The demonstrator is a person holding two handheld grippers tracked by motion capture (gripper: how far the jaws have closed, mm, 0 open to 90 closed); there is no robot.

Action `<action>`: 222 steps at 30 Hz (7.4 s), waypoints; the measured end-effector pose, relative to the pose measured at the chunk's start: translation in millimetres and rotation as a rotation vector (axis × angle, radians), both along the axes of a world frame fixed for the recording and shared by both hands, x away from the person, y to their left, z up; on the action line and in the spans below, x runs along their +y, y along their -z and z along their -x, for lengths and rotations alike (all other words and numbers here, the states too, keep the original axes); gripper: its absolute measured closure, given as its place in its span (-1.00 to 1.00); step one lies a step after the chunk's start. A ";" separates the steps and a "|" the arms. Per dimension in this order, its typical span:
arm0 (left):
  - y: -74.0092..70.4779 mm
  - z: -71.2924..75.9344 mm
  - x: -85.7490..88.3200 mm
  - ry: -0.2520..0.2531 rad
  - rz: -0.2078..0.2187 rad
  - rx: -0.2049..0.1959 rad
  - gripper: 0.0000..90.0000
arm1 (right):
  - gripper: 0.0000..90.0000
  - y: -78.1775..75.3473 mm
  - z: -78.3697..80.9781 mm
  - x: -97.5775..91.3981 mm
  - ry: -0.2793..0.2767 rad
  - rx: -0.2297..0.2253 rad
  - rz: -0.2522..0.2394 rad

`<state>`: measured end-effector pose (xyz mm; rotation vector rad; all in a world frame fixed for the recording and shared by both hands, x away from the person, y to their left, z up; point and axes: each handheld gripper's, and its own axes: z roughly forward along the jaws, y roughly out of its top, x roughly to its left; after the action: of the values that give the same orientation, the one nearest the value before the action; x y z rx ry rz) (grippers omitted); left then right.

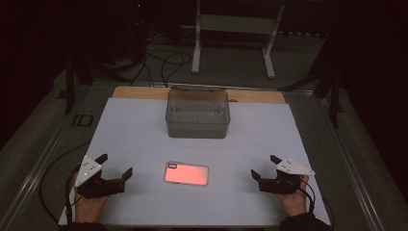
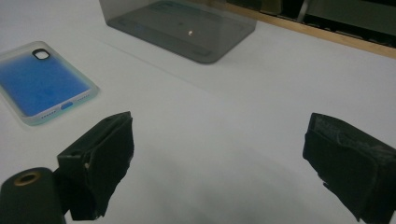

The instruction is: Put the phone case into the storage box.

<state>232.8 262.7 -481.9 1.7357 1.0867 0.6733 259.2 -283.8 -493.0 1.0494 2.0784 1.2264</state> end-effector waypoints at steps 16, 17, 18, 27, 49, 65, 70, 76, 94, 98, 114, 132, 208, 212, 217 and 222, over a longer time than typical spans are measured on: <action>-5.2 1.2 -3.7 -0.009 -0.006 0.028 -0.99 | -0.80 1.3 0.9 3.1 0.005 -0.004 0.024; -5.9 1.2 -4.5 -0.011 -0.005 0.029 -0.99 | -0.80 1.6 1.0 3.2 0.005 -0.006 0.029; -6.6 1.2 -5.2 -0.010 -0.007 0.032 -0.99 | -0.80 2.0 1.2 3.5 0.007 -0.007 0.031; -11.1 0.2 -14.9 0.007 -0.019 0.047 -0.98 | -0.80 1.6 2.1 2.4 0.009 -0.012 0.019; -9.4 -14.1 -44.2 0.055 -0.050 0.103 -0.94 | -0.80 1.7 1.7 2.1 0.009 -0.012 0.020; -3.5 -24.1 -63.6 0.102 -0.075 0.141 -0.93 | -0.80 2.1 1.4 2.4 0.008 -0.008 0.021; -2.1 -26.6 -67.6 0.111 -0.080 0.157 -0.92 | -0.80 1.9 1.4 2.3 0.008 -0.009 0.021; 0.5 -30.0 -70.6 0.117 -0.089 0.180 -0.92 | -0.80 1.9 1.5 2.6 0.005 -0.009 0.020; 8.0 -39.7 -80.5 0.131 -0.101 0.228 -0.88 | -0.80 2.2 1.1 2.9 0.003 -0.009 0.022; 9.2 -41.4 -82.3 0.133 -0.107 0.234 -0.86 | -0.80 2.1 1.1 2.7 0.003 -0.010 0.021; 15.5 -47.1 -94.5 0.148 -0.127 0.272 -0.80 | -0.80 1.8 1.3 2.6 0.003 -0.010 0.022; 28.3 -54.3 -105.6 0.173 -0.139 0.345 -0.66 | -0.80 1.8 1.2 2.7 0.002 -0.009 0.023; 7.7 -75.4 -107.2 0.110 -0.141 0.300 0.98 | -0.80 -6.8 -4.1 7.4 -0.012 0.022 -0.025; 4.0 -76.2 -107.8 0.113 -0.147 0.284 0.98 | -0.80 -9.2 -5.6 8.2 -0.021 0.030 -0.037; -2.9 -78.3 -106.3 0.115 -0.154 0.262 0.98 | -0.80 -12.0 -11.6 9.7 -0.068 0.088 -0.057; -5.1 -80.5 -105.7 0.124 -0.162 0.249 0.98 | -0.80 -13.4 -15.8 12.4 -0.086 0.111 -0.054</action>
<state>313.3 156.9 -476.8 2.0507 1.1043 0.4880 275.0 -271.4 -479.6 1.0848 2.2065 1.2999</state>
